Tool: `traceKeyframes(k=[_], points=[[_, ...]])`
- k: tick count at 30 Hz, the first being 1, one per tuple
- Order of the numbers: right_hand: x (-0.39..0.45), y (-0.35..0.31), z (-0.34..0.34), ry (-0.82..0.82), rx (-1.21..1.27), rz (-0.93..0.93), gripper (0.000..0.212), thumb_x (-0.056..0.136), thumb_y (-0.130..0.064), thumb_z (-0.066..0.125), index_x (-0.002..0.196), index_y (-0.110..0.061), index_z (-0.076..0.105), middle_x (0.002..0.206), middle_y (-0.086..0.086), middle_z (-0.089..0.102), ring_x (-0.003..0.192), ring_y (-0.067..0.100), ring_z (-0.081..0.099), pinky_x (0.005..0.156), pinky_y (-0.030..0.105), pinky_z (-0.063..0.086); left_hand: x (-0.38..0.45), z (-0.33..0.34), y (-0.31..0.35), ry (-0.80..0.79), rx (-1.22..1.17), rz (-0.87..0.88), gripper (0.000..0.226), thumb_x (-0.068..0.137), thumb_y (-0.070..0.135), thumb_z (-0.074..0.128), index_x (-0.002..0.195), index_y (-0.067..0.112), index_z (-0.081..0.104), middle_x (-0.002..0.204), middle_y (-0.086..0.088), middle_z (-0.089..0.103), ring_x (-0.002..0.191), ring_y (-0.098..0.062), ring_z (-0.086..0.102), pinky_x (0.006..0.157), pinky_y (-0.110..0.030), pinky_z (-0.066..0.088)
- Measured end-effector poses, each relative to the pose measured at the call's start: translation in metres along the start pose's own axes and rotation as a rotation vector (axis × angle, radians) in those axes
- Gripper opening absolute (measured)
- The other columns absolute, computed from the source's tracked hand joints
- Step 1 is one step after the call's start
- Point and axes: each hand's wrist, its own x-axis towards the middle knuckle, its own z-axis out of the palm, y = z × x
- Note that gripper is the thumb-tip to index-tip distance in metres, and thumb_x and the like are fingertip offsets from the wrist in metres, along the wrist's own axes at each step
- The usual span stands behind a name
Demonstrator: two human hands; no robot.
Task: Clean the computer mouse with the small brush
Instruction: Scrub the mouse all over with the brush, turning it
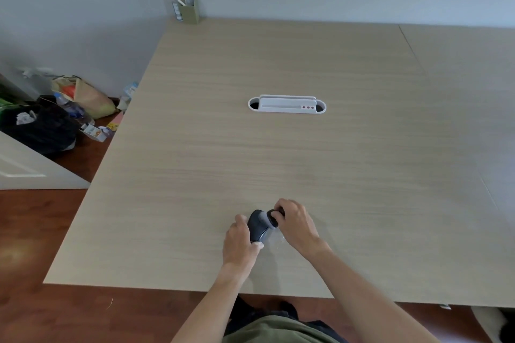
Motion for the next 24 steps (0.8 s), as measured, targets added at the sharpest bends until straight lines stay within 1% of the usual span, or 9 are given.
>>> traceKeyframes(k=[4, 6, 9, 12, 14, 17, 19, 21, 24], points=[[-0.002, 0.002, -0.001, 0.017, -0.022, 0.021, 0.013, 0.087, -0.019, 0.055, 0.079, -0.011, 0.062, 0.084, 0.001, 0.064, 0.074, 0.025, 0.059, 0.056, 0.032, 0.042, 0.001, -0.002, 0.0, -0.041, 0.103, 0.005, 0.074, 0.074, 0.025, 0.077, 0.132, 0.021, 0.032, 0.105, -0.009, 0.057, 0.095, -0.028, 0.059, 0.076, -0.034, 0.051], [0.001, 0.0, -0.002, 0.044, 0.008, 0.019, 0.012, 0.086, -0.018, 0.055, 0.078, -0.011, 0.061, 0.082, 0.0, 0.063, 0.073, 0.024, 0.058, 0.057, 0.032, 0.042, 0.001, -0.002, -0.002, -0.043, 0.144, 0.007, 0.077, 0.076, 0.031, 0.075, 0.139, 0.028, 0.03, 0.105, -0.009, 0.057, 0.096, -0.028, 0.058, 0.08, -0.036, 0.051], [0.0, 0.002, 0.001, 0.023, 0.125, 0.015, 0.01, 0.084, -0.013, 0.058, 0.076, -0.01, 0.06, 0.076, 0.0, 0.061, 0.066, 0.02, 0.053, 0.058, 0.034, 0.044, 0.003, -0.004, -0.002, -0.061, 0.205, 0.008, 0.077, 0.078, 0.038, 0.072, 0.143, 0.033, 0.031, 0.106, -0.007, 0.057, 0.095, -0.027, 0.059, 0.08, -0.033, 0.049], [-0.003, 0.008, 0.003, -0.028, 0.21, 0.016, 0.009, 0.079, -0.011, 0.065, 0.071, -0.008, 0.064, 0.066, 0.002, 0.062, 0.058, 0.015, 0.048, 0.055, 0.028, 0.042, 0.009, -0.005, -0.002, -0.085, 0.256, 0.023, 0.079, 0.077, 0.042, 0.073, 0.144, 0.033, 0.032, 0.108, -0.007, 0.059, 0.097, -0.026, 0.06, 0.082, -0.033, 0.05], [-0.005, 0.009, 0.001, -0.048, 0.217, 0.015, 0.009, 0.078, -0.012, 0.066, 0.07, -0.009, 0.066, 0.065, 0.001, 0.065, 0.057, 0.013, 0.05, 0.055, 0.028, 0.044, 0.012, -0.008, -0.002, -0.112, 0.311, 0.048, 0.081, 0.075, 0.044, 0.073, 0.144, 0.03, 0.033, 0.11, -0.005, 0.061, 0.101, -0.024, 0.06, 0.084, -0.034, 0.051], [-0.007, 0.01, -0.002, 0.032, 0.266, 0.024, 0.011, 0.08, -0.011, 0.065, 0.07, -0.008, 0.066, 0.064, 0.003, 0.064, 0.055, 0.012, 0.047, 0.052, 0.021, 0.04, 0.016, -0.014, 0.003, -0.168, 0.444, 0.085, 0.09, 0.064, 0.045, 0.078, 0.14, 0.025, 0.036, 0.117, -0.004, 0.059, 0.106, -0.025, 0.059, 0.085, -0.036, 0.05], [-0.008, 0.011, -0.001, 0.098, 0.312, 0.024, 0.009, 0.082, -0.008, 0.066, 0.073, -0.005, 0.067, 0.065, 0.006, 0.065, 0.055, 0.011, 0.045, 0.053, 0.017, 0.037, 0.019, -0.017, 0.007, -0.191, 0.53, 0.139, 0.096, 0.058, 0.037, 0.083, 0.139, 0.028, 0.032, 0.122, -0.005, 0.05, 0.105, -0.028, 0.057, 0.084, -0.039, 0.051], [-0.012, 0.013, 0.004, 0.076, 0.29, 0.013, 0.008, 0.082, -0.007, 0.066, 0.074, -0.006, 0.067, 0.063, 0.001, 0.062, 0.054, 0.009, 0.045, 0.053, 0.017, 0.037, 0.023, -0.018, 0.007, -0.222, 0.591, 0.229, 0.099, 0.064, 0.021, 0.082, 0.144, 0.033, 0.024, 0.129, -0.005, 0.041, 0.107, -0.029, 0.054, 0.085, -0.04, 0.053], [-0.019, 0.017, 0.008, 0.003, 0.23, 0.028, 0.012, 0.079, -0.01, 0.065, 0.068, -0.011, 0.066, 0.058, -0.004, 0.06, 0.052, 0.011, 0.047, 0.052, 0.026, 0.042, 0.029, -0.019, 0.008, -0.302, 0.639, 0.275, 0.096, 0.073, 0.01, 0.075, 0.149, 0.034, 0.023, 0.134, -0.006, 0.037, 0.111, -0.03, 0.054, 0.087, -0.04, 0.052]])
